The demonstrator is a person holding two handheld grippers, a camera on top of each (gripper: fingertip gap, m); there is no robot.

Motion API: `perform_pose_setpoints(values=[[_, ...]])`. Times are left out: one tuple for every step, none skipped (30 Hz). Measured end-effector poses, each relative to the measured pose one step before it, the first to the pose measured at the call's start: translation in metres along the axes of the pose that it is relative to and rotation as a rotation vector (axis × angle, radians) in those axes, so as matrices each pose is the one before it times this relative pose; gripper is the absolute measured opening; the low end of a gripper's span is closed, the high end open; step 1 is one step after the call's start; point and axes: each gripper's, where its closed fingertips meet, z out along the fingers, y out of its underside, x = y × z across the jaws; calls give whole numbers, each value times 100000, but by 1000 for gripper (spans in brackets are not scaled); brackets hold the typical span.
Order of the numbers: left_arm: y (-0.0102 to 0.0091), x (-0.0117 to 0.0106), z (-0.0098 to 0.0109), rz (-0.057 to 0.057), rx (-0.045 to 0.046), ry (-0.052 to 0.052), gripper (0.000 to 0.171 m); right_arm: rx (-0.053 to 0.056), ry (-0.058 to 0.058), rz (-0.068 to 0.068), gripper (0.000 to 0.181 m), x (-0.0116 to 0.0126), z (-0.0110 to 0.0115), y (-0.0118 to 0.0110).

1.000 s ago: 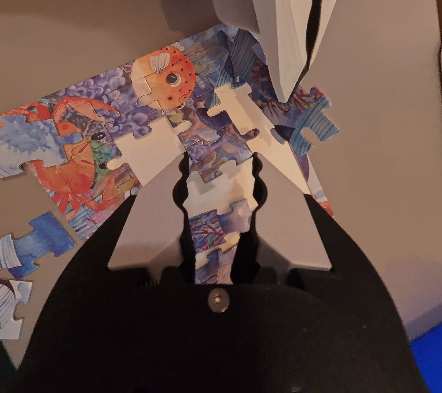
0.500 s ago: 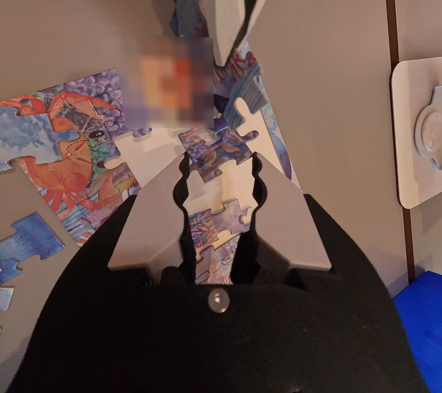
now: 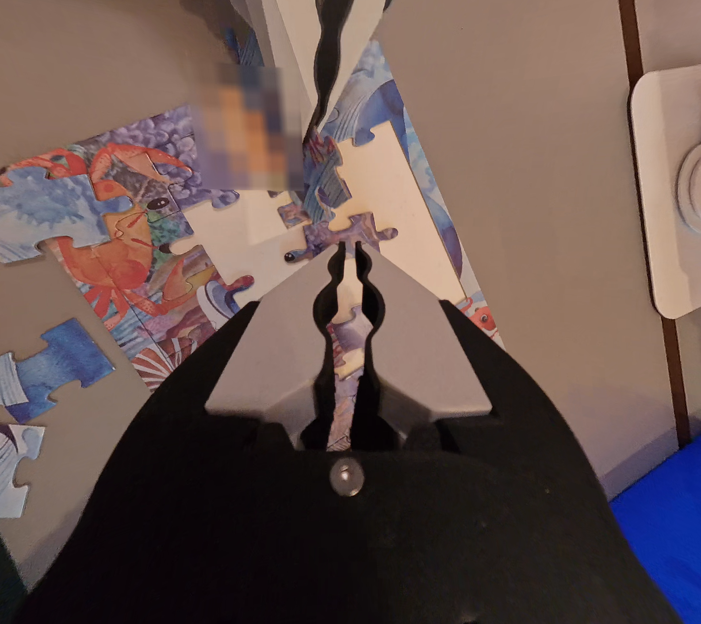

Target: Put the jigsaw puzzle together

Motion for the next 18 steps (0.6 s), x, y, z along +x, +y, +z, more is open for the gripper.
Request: perform_pose_setpoints(values=[[48,-337,-252,-652,162,-1689,0,515,-906,1217,7,-2,-1,69],[55,-307,-225,-748,107,-1465,0,748,-645,1493,16,19,-25,-23],[15,-260,-186,-427,376,-1168,0,11,-685,1417,31,-18,39,45],[38,-222,-153,-401,321,-956,0,-946,-1566,962,41,-172,107,196],[29,-220,-120,-593,275,-900,0,-1496,-2083,652,48,-258,200,305],[-12,-210,-97,-501,249,-914,0,-1367,-1526,424,51,-195,242,295],[-34,-123,-50,-103,236,-631,0,-559,-1571,222,52,-242,256,211],[-11,-43,-19,138,25,-271,0,-893,-1462,1390,54,-172,286,271],[-7,7,12,140,-62,-92,0,-1381,-1084,2287,55,-70,325,317],[-17,-10,22,67,-10,-96,0,-1083,-624,2329,55,-13,370,301],[-24,-3,15,83,-3,-64,0,-1363,-833,2797,55,8,379,337],[-1,-2,12,97,-45,-67,0,1303,-2487,3242,47,-153,67,-86],[-8,-2,5,74,-48,-108,0,1560,-698,2253,44,67,-20,-106],[-4,-21,-4,3,44,-66,0,-8,-6,145,38,25,59,127],[-11,-16,13,-28,98,-39,0,-375,-483,-1050,31,-177,72,146],[-23,-2,14,-14,93,25,0,1347,-432,-669,24,-211,8,-156],[-27,-1,24,2,31,0,0,168,446,-298,23,-13,55,-9],[-28,30,31,136,-2,29,0,394,-10,509,23,20,4,-48]])
